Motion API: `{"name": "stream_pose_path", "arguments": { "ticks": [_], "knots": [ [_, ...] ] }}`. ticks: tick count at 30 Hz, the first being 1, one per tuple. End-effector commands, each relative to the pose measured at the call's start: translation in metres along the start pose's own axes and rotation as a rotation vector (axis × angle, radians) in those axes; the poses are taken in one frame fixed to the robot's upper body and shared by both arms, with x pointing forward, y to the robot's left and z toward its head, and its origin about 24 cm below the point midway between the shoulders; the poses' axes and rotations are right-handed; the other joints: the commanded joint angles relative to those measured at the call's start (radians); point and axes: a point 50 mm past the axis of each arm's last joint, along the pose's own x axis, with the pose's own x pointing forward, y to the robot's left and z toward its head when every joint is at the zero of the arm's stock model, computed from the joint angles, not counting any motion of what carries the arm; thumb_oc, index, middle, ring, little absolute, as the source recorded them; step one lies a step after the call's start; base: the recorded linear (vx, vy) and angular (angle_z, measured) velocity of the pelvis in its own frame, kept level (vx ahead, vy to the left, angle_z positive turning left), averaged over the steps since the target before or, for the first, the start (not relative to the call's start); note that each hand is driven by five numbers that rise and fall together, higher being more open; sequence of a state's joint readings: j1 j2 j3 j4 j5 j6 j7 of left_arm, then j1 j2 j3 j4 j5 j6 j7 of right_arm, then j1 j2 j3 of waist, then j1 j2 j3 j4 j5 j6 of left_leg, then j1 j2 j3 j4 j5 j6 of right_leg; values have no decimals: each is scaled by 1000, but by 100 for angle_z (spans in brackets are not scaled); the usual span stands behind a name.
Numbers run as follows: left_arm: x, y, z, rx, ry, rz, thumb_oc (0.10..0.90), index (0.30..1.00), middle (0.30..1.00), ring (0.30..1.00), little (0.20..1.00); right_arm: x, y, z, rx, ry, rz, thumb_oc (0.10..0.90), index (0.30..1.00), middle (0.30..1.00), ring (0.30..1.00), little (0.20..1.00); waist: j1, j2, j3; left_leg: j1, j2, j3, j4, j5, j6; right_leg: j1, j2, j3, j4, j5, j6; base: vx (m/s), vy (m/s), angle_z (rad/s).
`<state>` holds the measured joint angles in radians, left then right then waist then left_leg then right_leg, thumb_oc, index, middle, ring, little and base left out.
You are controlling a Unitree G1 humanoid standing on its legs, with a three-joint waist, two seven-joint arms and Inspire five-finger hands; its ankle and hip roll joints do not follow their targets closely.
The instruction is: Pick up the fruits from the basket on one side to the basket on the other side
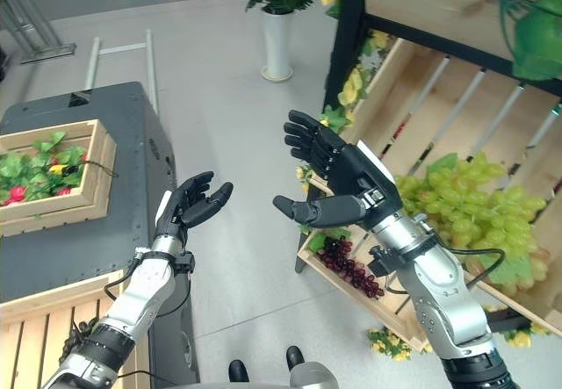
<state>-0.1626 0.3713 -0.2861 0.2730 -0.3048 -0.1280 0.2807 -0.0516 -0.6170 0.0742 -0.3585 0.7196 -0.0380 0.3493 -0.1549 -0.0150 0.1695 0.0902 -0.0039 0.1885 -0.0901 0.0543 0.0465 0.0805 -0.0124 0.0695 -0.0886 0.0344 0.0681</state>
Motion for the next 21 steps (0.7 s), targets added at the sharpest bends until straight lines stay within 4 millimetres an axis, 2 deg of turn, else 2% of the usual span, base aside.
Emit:
{"name": "stream_pose_path", "arguments": {
  "ticks": [1,5,7,10,13,14,16,21],
  "knots": [
    [11,17,51,49,-297,43,800,900,900,900,900,19,5,29,70,-271,106,800,900,900,900,900,54,-24,-69,20,-35,-80,3,-130,-17,-32,3,-42,26,-10,42,-5,-66,22],
    [10,26,50,37,-294,100,800,900,900,900,900,23,15,15,126,-241,168,800,900,900,900,900,80,-24,-68,15,-43,-103,6,-126,-15,-23,-3,-64,22,-15,38,13,-58,21],
    [7,35,49,78,-308,147,800,900,900,900,900,22,22,3,175,-199,206,800,900,900,900,900,100,-25,-69,11,-47,-119,11,-124,-14,-17,-7,-80,25,-22,32,41,-68,20],
    [2,47,49,130,-322,195,800,900,900,900,900,19,27,-9,157,-136,204,800,900,900,900,900,116,-24,-71,8,-50,-135,10,-119,-15,-14,-9,-91,24,-27,29,44,-55,26],
    [-4,72,48,209,-322,300,800,900,900,900,900,11,28,-33,190,-24,169,800,900,900,900,900,136,-22,-73,-1,-55,-157,10,-110,-16,-12,-11,-101,11,-24,26,65,-42,23],
    [-5,74,48,212,-323,307,800,900,900,900,900,10,28,-36,192,-14,167,800,900,900,900,900,138,-22,-73,-3,-56,-159,10,-110,-16,-12,-11,-103,9,-23,25,52,-33,17],
    [-8,89,48,277,-317,380,800,900,900,900,900,4,31,-57,211,75,149,800,900,900,900,900,156,-19,-66,-15,-58,-171,10,-101,-17,-18,-13,-114,1,-21,22,47,-39,12],
    [-18,116,44,413,-279,463,800,900,900,900,900,-6,39,-92,190,261,156,800,900,900,900,900,188,-7,-34,-47,-59,-189,7,-81,-22,-39,-12,-144,1,-26,14,1,-12,13]
  ]
}}
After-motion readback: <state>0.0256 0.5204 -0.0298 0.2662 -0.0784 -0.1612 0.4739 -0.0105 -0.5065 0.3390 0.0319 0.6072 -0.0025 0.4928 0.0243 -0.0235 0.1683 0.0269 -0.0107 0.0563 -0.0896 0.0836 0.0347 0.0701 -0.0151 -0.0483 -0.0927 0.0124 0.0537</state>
